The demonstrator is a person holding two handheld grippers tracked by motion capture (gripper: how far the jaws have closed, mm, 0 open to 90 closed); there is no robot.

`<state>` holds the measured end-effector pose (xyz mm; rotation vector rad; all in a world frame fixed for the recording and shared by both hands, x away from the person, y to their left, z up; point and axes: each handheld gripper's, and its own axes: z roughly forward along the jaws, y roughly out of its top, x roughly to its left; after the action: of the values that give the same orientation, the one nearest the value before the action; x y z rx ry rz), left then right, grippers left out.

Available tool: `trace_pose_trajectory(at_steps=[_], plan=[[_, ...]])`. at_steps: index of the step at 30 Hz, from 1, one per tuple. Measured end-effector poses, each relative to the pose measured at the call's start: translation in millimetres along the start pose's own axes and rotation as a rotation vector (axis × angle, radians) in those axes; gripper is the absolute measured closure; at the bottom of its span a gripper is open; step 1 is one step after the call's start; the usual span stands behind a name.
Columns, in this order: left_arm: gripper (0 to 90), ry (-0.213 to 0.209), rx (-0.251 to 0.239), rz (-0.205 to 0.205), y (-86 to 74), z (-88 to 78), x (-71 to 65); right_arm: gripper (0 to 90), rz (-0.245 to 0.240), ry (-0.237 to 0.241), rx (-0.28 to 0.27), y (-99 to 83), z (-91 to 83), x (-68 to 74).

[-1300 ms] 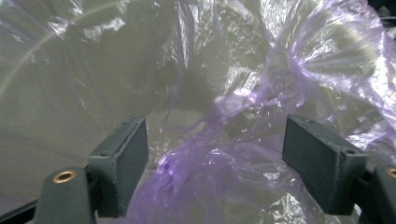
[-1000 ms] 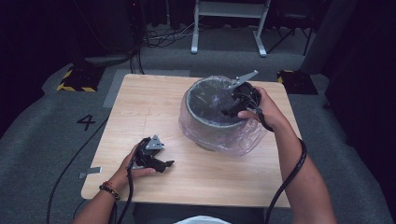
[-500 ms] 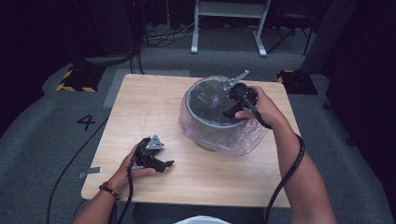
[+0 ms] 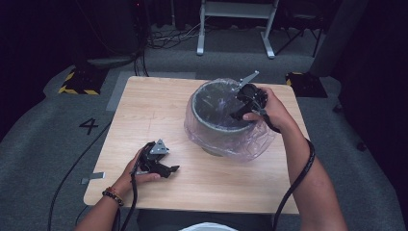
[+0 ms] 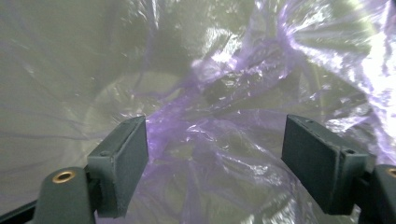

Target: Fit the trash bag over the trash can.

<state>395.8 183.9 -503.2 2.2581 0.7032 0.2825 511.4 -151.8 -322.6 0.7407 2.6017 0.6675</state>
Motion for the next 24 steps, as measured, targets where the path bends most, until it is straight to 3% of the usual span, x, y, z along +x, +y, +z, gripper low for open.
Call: trace_pose_trajectory(at_steps=[20,24], plan=[[16.6,0.000,0.001,0.000,0.0,0.0,0.0,22.7,0.055,0.072,-0.228,-22.8,-39.5,-2.6],[16.6,0.000,0.000,0.000,0.0,0.0,0.0,22.7,0.059,0.072,-0.246,-28.9,-47.1,-3.6]])
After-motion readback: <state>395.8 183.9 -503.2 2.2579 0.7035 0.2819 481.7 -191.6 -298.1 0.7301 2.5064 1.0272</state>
